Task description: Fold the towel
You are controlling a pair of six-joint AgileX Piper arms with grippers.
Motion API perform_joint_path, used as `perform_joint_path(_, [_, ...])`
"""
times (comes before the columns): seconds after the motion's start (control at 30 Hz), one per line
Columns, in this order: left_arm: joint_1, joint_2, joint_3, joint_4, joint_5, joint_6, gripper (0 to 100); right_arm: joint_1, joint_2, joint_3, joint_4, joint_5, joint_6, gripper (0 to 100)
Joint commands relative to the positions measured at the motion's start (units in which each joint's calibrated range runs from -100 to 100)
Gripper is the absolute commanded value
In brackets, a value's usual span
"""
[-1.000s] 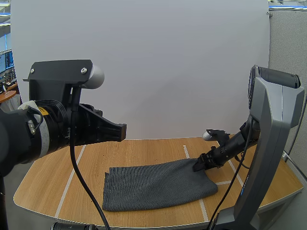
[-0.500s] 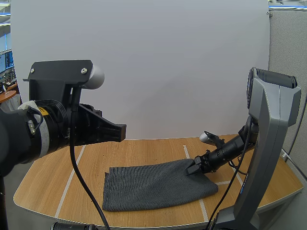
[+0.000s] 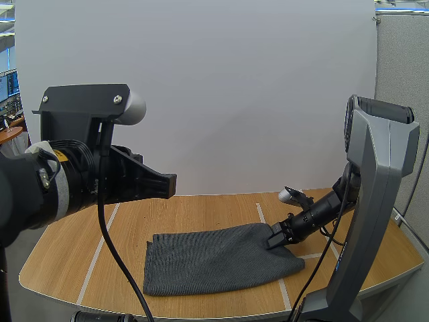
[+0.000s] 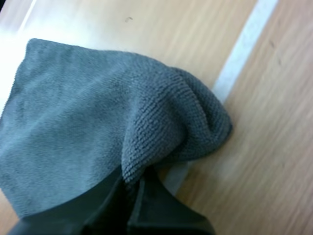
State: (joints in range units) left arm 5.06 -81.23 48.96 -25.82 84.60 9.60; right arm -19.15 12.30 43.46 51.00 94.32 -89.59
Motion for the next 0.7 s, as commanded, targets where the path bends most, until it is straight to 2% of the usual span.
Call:
perform_joint_path(0.0, [0.08, -0.2, -0.3, 0.8, 0.9, -0.2, 0, -0.2, -6.0, 0.5, -1.1, 4.4, -0.3, 0])
perform_joint_path(0.43, [0.08, -2.6, -0.3, 1.3, 1.9, -0.2, 0, -0.1, -18.7, 0.5, 0.6, 5.7, 0.1, 0])
perform_joint_path(0.67, [0.08, -5.0, -0.5, 2.1, 2.0, -0.2, 0, 4.0, -20.8, 0.5, 0.6, 5.7, 3.6, 0])
